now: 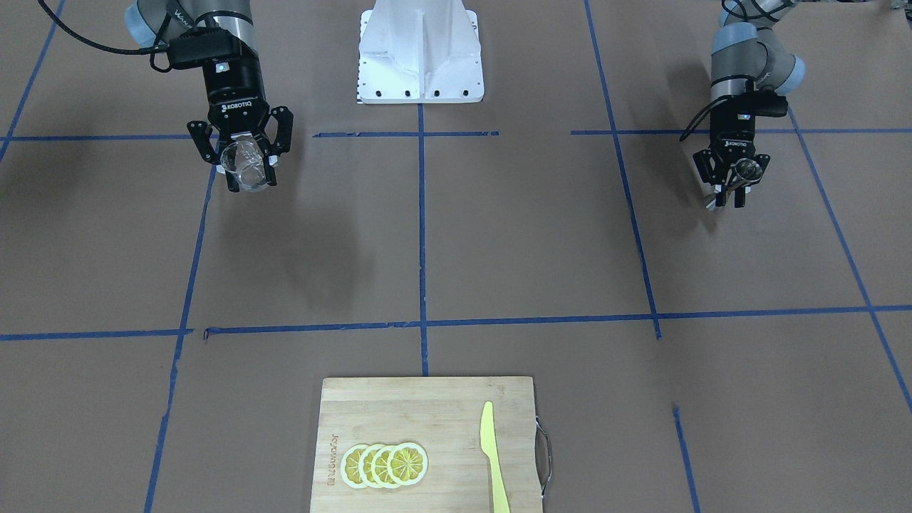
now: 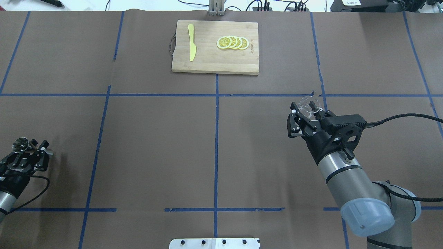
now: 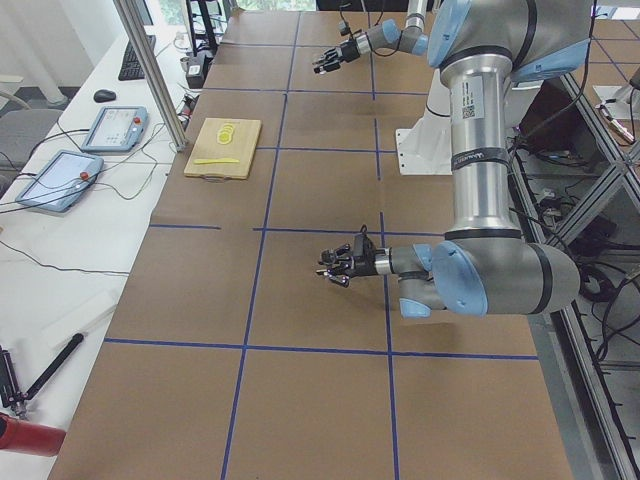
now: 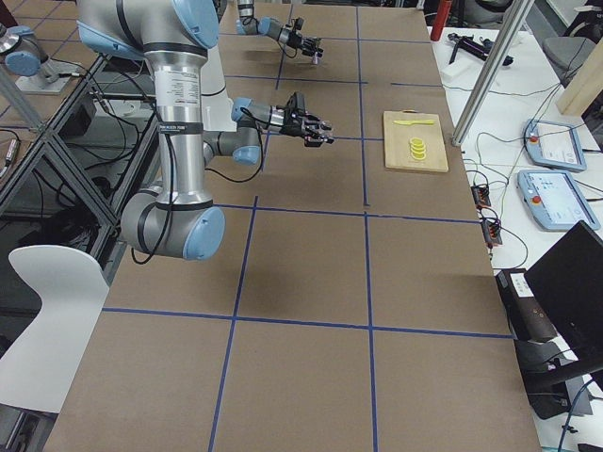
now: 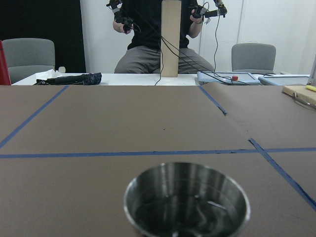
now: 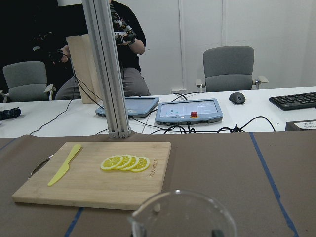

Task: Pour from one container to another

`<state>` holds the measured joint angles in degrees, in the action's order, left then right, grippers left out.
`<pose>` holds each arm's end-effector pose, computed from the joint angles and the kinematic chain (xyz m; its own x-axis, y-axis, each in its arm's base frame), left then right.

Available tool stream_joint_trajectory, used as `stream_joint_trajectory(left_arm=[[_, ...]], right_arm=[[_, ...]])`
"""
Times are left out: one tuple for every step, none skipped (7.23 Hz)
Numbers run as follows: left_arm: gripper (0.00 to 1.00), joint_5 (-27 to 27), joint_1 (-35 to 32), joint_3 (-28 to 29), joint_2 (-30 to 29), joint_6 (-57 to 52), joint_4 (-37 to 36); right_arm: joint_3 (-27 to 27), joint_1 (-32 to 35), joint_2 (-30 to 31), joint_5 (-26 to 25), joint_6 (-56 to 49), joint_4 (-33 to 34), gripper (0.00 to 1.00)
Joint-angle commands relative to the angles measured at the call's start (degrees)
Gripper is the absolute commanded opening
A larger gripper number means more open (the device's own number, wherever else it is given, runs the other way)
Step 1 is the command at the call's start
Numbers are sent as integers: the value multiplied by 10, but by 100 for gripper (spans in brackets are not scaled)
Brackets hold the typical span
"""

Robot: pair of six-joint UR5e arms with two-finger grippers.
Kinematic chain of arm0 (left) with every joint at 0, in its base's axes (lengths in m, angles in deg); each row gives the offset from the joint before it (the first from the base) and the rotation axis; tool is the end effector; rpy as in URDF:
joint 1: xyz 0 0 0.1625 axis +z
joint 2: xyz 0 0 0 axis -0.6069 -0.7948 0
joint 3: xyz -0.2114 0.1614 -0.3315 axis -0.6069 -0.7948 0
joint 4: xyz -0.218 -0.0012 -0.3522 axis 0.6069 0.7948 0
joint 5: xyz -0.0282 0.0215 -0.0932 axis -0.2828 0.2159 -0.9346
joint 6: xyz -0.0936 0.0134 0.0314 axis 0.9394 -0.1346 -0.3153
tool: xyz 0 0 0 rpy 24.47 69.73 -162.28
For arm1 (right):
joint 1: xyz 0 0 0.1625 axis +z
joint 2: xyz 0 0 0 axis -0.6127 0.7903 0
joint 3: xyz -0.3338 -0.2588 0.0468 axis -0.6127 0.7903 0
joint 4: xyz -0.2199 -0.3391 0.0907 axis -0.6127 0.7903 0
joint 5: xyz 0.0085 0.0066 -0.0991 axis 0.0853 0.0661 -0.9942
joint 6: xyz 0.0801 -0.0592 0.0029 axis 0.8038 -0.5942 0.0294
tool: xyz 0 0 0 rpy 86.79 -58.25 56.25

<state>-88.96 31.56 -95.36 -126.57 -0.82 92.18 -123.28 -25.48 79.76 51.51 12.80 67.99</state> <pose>0.3143 -0.2555 0.6489 0.6814 0.0808 -0.7274 0.6619 0.3561 0.6596 -0.3985 -0.3062 0.3130 0.6472 -0.1099 0.7544 -0.6676 0.3961 0.6304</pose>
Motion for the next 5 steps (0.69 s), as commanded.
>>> stream_joint_trajectory(left_arm=[[55, 0, 1, 0, 0, 0, 0], [73, 0, 2, 0, 0, 0, 1], [96, 0, 5, 0, 0, 1, 3], [99, 0, 9, 0, 0, 1, 6], [99, 0, 16, 0, 1, 2, 7]], right_arm=[[-4, 0, 0, -1, 0, 0, 0], [-4, 0, 0, -1, 0, 0, 0], [-4, 0, 0, 0, 0, 0, 0], [-4, 0, 0, 0, 0, 0, 0], [-8, 0, 0, -1, 0, 0, 0]])
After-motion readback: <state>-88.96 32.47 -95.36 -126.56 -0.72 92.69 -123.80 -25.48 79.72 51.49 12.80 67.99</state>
